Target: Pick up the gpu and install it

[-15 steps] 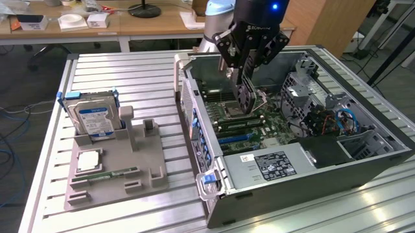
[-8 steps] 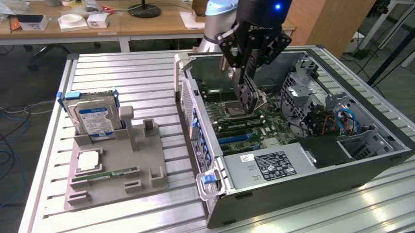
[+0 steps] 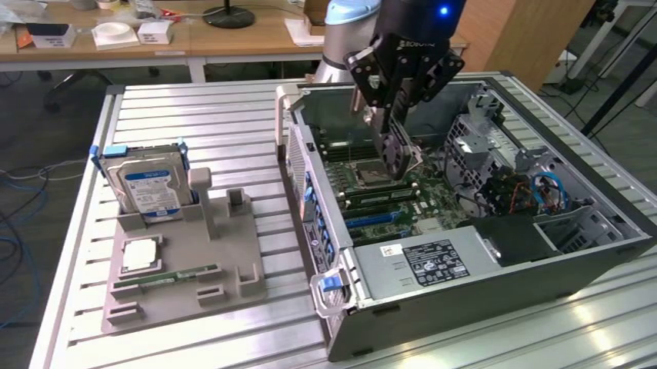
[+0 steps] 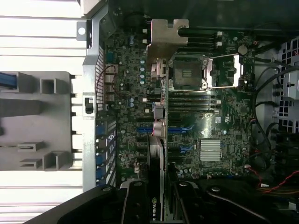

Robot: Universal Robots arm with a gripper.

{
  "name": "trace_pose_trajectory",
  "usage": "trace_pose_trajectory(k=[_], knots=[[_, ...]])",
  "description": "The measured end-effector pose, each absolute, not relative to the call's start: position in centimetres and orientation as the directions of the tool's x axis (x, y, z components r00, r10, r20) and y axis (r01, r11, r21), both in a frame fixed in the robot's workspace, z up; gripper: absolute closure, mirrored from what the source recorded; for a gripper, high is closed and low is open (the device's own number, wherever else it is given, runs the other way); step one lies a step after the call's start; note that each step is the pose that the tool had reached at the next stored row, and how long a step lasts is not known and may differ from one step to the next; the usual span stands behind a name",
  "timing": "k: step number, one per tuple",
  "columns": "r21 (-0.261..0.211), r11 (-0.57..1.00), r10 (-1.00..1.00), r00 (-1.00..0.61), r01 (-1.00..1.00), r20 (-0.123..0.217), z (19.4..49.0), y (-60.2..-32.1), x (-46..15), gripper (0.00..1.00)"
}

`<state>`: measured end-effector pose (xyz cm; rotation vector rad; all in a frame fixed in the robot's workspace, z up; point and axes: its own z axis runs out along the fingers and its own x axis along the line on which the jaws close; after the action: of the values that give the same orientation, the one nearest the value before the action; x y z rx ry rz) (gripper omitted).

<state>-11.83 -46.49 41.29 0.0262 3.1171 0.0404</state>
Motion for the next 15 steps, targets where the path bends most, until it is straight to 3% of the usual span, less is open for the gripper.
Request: trace_pose_trajectory(k=[15], knots=[[0.026,1.000,0.017,-1.000,0.016,-0.024,41.29,-46.49,-11.27,0.74]])
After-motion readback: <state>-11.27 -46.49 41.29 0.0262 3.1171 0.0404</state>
